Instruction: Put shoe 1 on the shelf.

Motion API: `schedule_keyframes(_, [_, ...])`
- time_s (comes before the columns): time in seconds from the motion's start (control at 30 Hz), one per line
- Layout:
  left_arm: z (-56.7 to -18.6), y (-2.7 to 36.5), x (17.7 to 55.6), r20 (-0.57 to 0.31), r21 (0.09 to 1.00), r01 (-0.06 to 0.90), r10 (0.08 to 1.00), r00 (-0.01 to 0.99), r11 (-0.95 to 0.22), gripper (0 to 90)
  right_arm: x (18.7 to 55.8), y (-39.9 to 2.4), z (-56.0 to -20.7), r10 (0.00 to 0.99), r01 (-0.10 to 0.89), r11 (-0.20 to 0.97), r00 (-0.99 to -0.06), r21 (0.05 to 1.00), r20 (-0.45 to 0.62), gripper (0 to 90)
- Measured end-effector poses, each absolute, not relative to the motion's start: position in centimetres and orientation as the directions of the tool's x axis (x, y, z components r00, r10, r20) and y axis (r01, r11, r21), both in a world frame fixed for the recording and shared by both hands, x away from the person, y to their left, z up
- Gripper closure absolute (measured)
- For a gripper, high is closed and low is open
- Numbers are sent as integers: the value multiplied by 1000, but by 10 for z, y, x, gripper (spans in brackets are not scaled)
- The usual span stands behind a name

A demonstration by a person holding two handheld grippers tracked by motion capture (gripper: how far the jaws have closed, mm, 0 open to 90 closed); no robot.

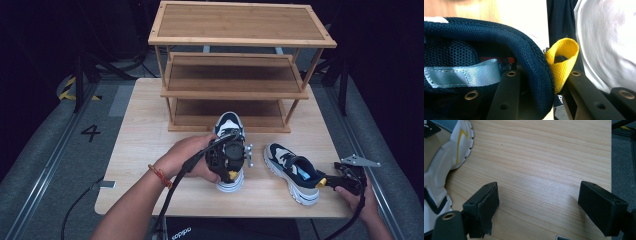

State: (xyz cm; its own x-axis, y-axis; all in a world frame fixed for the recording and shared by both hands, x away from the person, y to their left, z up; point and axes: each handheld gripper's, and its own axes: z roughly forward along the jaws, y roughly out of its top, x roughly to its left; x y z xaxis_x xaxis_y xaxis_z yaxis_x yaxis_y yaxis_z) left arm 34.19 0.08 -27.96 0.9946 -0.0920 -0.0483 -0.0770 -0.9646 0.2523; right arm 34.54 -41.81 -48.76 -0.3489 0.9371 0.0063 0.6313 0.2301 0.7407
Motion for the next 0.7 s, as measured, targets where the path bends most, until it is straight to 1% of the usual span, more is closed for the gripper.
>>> schedule_keyframes(0.1, [-267, -3, 345, -25, 266, -90, -100, 995, -960, 754, 345, -418, -488, 937, 631, 230, -349, 741, 6, 172])
schedule_keyframes(0.2, [-257, -6, 346, -21, 272, -105, -115, 993, -956, 753, 345, -418, -488, 937, 631, 230, -349, 741, 6, 172])
schedule_keyframes(0.3, [-243, -9, 348, 5, 254, -135, -138, 990, -958, 752, 345, -418, -488, 937, 631, 230, -349, 741, 6, 172])
schedule_keyframes(0.37, [-238, -9, 350, 7, 263, -127, -130, 991, -956, 751, 345, -418, -488, 937, 631, 230, -349, 741, 6, 172])
schedule_keyframes(0.6, [-215, -13, 373, 47, 248, -158, -151, 987, -956, 747, 345, -418, -488, 937, 631, 230, -349, 741, 6, 173])
schedule_keyframes(0.7, [-209, -15, 387, 52, 253, -148, -139, 989, -956, 744, 345, -418, -488, 937, 632, 233, -350, 740, 4, 172])
